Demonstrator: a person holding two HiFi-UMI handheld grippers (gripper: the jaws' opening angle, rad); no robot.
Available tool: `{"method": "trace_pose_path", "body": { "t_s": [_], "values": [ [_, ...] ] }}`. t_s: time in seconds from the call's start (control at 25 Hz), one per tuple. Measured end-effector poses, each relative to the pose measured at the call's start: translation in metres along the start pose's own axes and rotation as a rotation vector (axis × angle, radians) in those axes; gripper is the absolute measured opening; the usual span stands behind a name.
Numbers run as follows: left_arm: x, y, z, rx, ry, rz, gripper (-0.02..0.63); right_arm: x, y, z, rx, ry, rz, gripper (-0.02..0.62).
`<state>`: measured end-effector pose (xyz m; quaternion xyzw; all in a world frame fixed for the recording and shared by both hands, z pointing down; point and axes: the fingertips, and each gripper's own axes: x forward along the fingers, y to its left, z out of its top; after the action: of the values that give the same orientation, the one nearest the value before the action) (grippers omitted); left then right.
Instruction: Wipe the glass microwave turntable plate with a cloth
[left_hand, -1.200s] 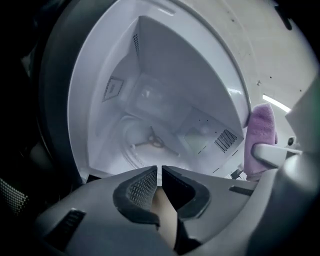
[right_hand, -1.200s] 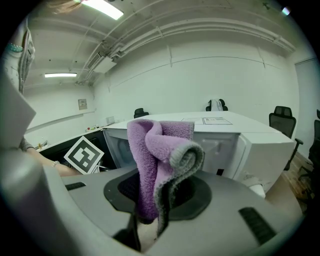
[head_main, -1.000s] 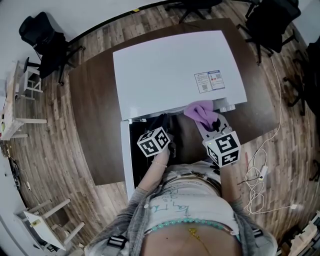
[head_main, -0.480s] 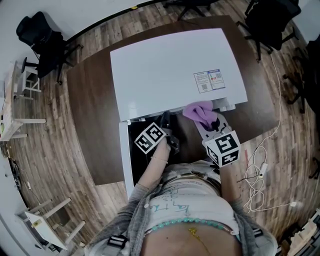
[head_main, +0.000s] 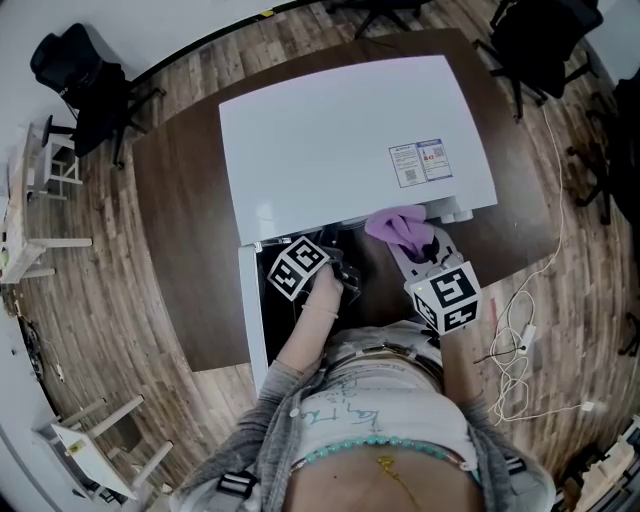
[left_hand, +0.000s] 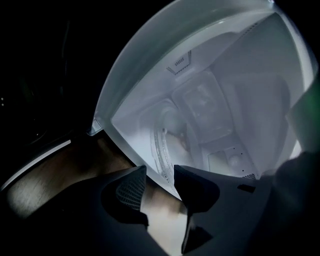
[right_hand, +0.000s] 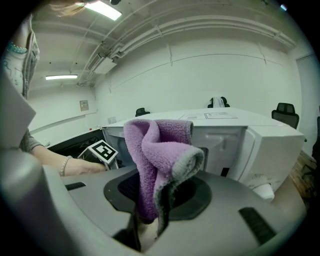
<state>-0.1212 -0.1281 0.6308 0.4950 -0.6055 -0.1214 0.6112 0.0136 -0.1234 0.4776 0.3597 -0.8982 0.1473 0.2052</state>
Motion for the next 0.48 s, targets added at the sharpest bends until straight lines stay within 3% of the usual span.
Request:
{"method": "trace_pose_path", "body": {
  "t_s": [0.48],
  "values": [
    [0.012, 0.0, -0.008, -0.091, 0.045, -0.02, 0.219, 0.004, 0.002, -0.004, 0.006, 0.0, 0.012, 0.114]
  ]
}}
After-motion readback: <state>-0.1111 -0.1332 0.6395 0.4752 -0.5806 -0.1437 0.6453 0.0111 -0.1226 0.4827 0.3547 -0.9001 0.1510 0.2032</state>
